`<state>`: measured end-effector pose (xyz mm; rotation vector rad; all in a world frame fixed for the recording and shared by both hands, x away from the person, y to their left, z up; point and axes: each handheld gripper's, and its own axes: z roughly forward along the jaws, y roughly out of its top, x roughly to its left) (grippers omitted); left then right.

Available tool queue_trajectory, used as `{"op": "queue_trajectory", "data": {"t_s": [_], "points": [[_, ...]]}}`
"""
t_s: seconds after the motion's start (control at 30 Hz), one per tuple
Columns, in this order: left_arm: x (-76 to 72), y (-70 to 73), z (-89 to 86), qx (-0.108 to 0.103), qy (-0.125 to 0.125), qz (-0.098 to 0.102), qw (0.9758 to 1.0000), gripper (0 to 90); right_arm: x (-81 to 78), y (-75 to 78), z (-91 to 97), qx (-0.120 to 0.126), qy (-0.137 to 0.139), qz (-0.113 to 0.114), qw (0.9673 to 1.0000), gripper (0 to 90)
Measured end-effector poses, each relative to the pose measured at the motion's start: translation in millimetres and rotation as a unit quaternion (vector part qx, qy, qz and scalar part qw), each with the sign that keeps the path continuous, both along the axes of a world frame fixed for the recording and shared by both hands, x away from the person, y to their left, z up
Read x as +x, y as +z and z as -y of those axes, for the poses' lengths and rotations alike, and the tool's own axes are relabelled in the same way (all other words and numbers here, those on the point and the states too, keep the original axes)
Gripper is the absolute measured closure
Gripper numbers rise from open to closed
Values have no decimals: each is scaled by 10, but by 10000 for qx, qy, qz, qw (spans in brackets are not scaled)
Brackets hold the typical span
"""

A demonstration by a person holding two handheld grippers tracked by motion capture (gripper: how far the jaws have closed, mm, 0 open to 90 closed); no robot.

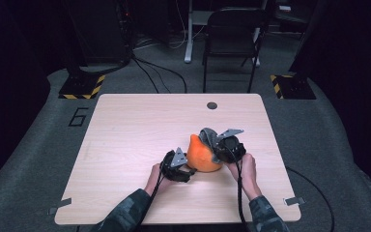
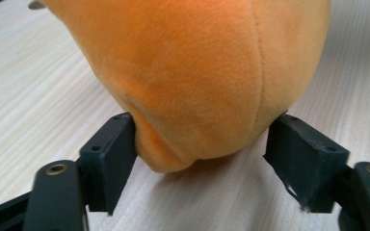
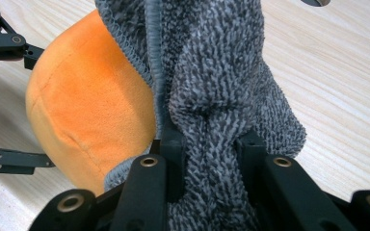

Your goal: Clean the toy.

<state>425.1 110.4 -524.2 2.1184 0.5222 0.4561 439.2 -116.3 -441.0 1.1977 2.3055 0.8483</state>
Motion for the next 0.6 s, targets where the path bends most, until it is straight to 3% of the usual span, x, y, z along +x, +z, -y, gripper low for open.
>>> {"op": "queue_trajectory", "data": {"t_s": [0.17,0.33,0.43,0.6], "points": [[-12,3,14,-6,60,96,9999,508,11,-3,30,74,5,-37,10000,717],[-31,0,35,98,164,180,9997,631,-51,19,56,173,-11,188,9997,714],[-28,2,30,80,200,141,9997,681,-81,109,191,551,-133,421,9975,719],[-31,6,18,-6,260,189,9995,700,-67,131,603,620,-605,443,9953,718]]}}
